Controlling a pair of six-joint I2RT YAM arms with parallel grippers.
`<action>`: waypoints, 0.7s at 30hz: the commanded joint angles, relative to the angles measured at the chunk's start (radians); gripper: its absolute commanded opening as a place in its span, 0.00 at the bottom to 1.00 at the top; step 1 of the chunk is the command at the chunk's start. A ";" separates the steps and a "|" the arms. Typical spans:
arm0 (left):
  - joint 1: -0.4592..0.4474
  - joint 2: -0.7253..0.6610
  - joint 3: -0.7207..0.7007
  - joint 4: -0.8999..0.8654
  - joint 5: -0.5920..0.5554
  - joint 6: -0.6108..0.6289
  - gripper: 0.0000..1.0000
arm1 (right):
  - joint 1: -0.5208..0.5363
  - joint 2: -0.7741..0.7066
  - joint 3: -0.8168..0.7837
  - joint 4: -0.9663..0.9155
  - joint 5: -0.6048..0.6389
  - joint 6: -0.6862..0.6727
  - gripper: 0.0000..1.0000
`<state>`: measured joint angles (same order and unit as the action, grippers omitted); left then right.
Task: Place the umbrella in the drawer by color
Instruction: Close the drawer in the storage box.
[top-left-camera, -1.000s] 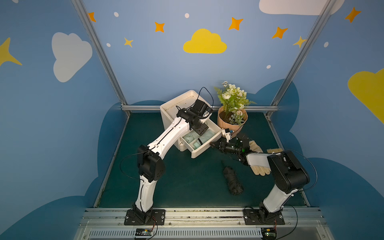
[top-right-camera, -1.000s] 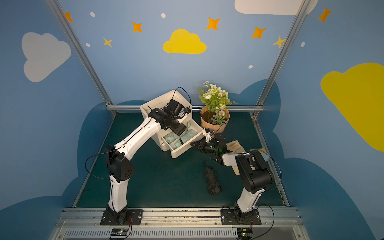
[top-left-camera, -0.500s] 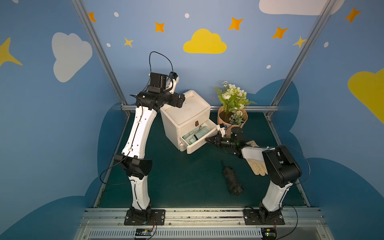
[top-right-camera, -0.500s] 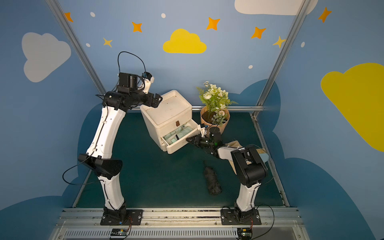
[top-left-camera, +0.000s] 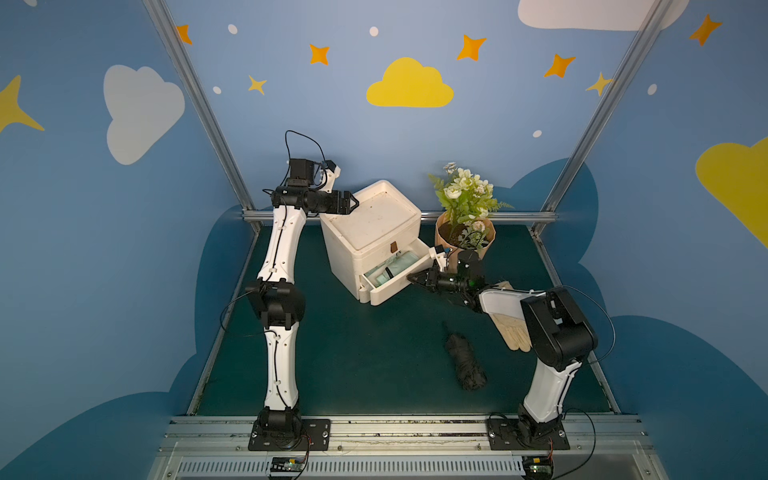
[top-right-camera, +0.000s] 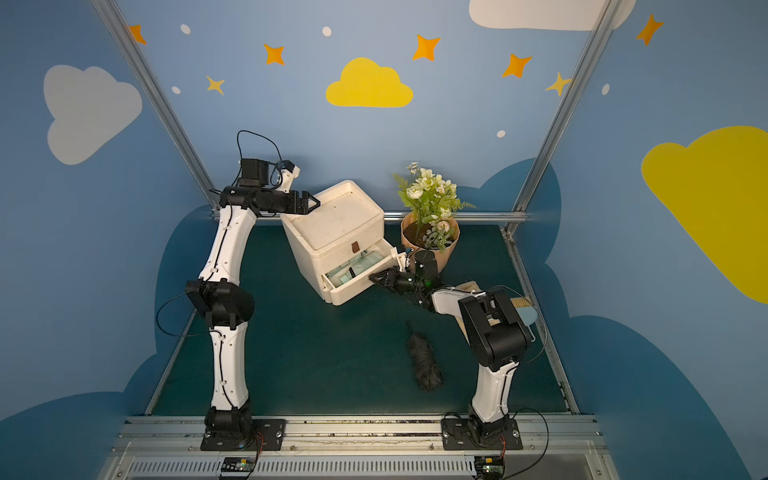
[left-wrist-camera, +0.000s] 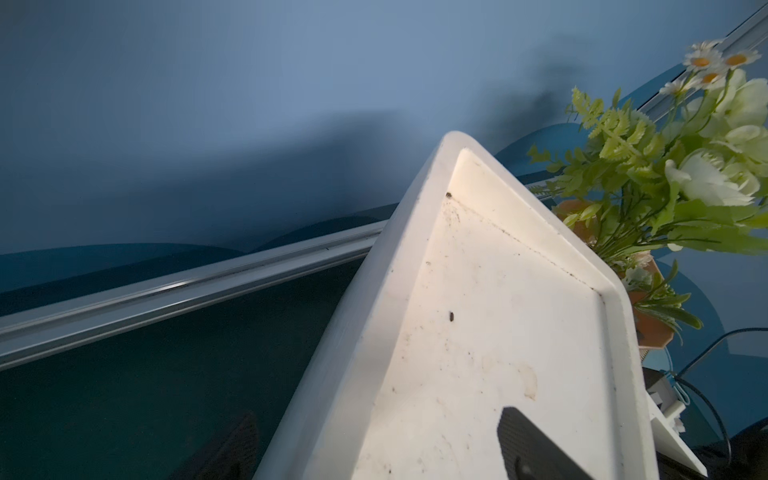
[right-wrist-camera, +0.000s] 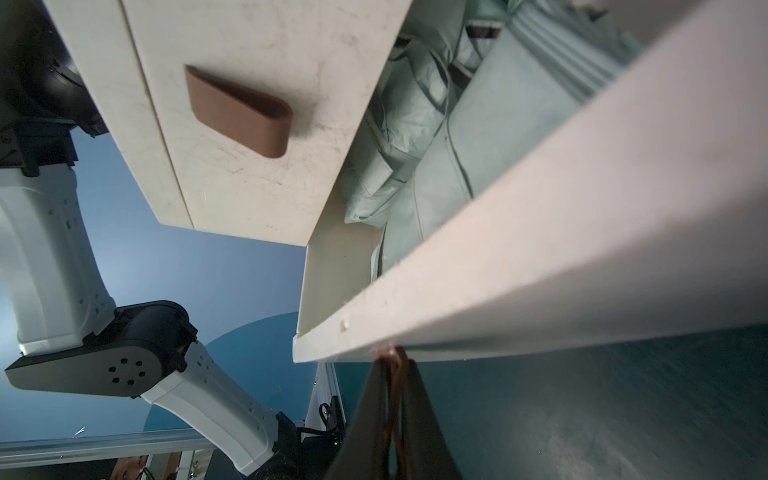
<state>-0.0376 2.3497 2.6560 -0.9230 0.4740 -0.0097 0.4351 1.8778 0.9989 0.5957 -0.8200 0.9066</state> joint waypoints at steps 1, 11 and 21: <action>-0.012 0.004 0.030 0.000 0.117 -0.030 0.88 | 0.020 0.019 0.049 -0.014 -0.001 -0.032 0.09; -0.040 0.011 0.023 -0.020 0.148 0.011 0.82 | 0.037 0.087 0.166 -0.029 0.011 -0.033 0.09; -0.045 0.021 0.023 -0.023 0.131 0.017 0.82 | 0.047 0.174 0.296 -0.054 0.067 -0.063 0.10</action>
<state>-0.0311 2.3569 2.6572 -0.9112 0.5205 0.0200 0.4694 2.0327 1.2404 0.5186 -0.7765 0.8684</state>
